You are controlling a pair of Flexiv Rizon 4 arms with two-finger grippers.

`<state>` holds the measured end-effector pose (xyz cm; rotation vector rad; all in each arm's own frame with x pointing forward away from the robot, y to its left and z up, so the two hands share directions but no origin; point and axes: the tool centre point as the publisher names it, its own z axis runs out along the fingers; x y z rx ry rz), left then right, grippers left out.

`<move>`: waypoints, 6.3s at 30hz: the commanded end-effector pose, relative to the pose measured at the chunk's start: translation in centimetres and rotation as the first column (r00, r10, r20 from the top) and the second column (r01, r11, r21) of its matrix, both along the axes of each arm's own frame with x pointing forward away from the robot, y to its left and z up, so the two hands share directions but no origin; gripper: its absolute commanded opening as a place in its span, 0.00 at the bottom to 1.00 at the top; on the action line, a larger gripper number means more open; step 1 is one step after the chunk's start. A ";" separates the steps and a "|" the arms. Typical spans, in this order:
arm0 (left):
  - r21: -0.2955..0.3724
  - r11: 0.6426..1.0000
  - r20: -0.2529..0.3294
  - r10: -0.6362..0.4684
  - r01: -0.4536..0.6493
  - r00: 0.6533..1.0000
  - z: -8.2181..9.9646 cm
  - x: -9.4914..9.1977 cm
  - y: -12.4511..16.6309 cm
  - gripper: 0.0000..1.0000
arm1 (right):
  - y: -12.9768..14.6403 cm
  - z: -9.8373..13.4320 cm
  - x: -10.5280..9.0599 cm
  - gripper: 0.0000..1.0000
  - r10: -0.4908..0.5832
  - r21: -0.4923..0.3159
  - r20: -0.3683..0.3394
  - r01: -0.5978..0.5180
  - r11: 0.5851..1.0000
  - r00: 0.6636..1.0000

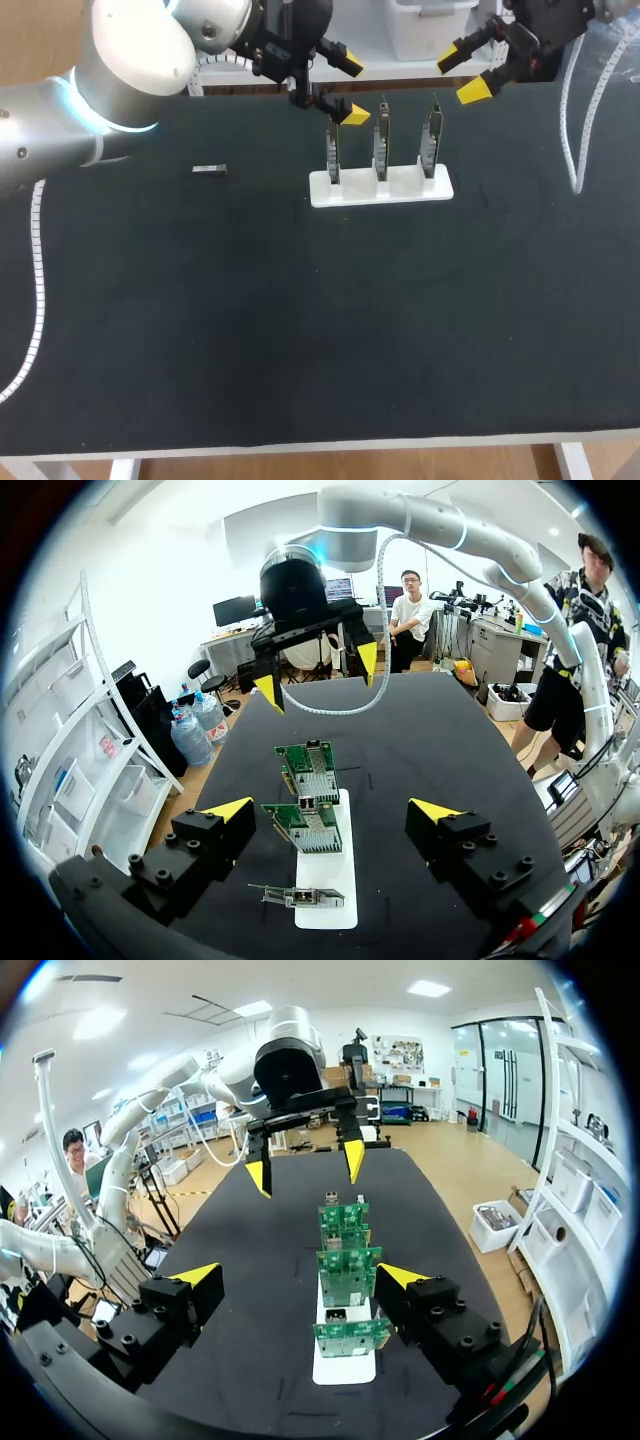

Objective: Pick up the optical module with the left hand, and insert it into the network port with the right hand.

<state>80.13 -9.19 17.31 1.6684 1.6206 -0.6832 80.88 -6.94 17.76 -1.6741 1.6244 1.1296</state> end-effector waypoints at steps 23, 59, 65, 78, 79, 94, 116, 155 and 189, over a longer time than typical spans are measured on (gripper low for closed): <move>0.004 1.000 -0.001 0.003 -0.003 1.000 0.1 -0.1 0.0 1.00 | -2.1 0.6 -0.5 1.00 0.005 0.046 0.019 -0.006 0.999 1.000; 0.004 1.000 -0.001 0.003 -0.003 1.000 0.1 -0.1 0.0 1.00 | -3.2 -0.4 -3.2 1.00 -0.018 0.053 -0.016 0.019 0.998 1.000; 0.004 1.000 -0.001 0.003 -0.003 1.000 0.1 -0.1 0.0 1.00 | -3.3 -0.4 -3.3 1.00 -0.018 0.058 -0.020 0.019 0.998 1.000; 0.004 1.000 -0.001 0.003 -0.003 1.000 0.1 -0.1 0.0 1.00 | -3.0 0.5 -3.4 1.00 -0.017 0.051 -0.005 0.017 0.999 1.000; 0.004 1.000 -0.001 0.003 -0.003 1.000 0.1 -0.1 0.0 1.00 | -3.0 0.5 -3.4 1.00 -0.016 0.053 -0.004 0.016 0.998 1.000; 0.004 1.000 -0.001 0.003 -0.003 1.000 0.1 -0.1 0.0 1.00 | -3.6 1.8 -5.8 1.00 -0.042 -0.001 0.063 0.042 0.999 0.997; 0.004 1.000 -0.001 0.003 -0.003 1.000 0.1 -0.1 0.0 1.00 | -4.4 0.6 -6.6 1.00 -0.085 0.021 0.105 0.083 0.996 0.991; 0.004 1.000 -0.001 0.003 -0.003 1.000 0.1 -0.1 0.0 1.00 | -3.2 0.3 -4.6 1.00 -0.067 0.060 0.143 0.059 0.996 0.987; 0.004 1.000 -0.001 0.003 -0.003 1.000 0.1 -0.1 0.0 1.00 | -3.2 0.3 -4.6 1.00 -0.067 0.060 0.143 0.059 0.996 0.987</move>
